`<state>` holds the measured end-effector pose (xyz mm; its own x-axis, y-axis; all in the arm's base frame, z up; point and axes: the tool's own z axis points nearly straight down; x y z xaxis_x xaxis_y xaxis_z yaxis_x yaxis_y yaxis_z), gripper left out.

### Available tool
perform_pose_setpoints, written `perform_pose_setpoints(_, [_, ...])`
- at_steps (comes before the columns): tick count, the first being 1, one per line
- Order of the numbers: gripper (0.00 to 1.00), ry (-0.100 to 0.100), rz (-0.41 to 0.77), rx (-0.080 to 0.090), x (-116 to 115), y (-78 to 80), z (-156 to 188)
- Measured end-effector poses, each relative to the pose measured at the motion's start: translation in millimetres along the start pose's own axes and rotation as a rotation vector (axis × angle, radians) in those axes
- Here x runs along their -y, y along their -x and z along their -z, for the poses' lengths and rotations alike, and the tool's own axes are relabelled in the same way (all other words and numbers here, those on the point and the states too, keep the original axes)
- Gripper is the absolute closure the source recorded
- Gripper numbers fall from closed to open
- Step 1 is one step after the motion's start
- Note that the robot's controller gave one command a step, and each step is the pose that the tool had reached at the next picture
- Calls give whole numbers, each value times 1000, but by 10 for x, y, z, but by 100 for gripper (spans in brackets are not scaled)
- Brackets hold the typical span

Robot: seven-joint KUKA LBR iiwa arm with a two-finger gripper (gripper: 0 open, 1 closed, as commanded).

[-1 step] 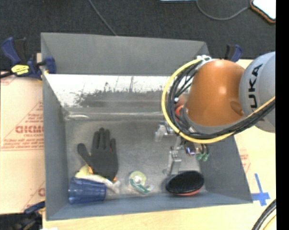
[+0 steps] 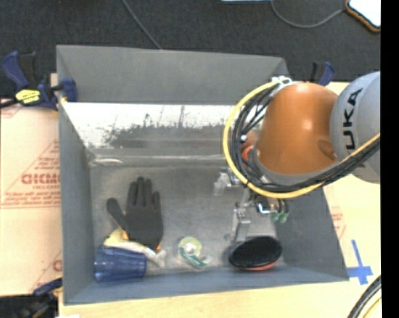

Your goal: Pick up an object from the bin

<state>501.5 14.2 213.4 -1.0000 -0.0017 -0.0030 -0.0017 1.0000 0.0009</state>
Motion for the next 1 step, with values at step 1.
perform_pose_setpoints(1, [0,1,-18,-2,-12,-76,-444])
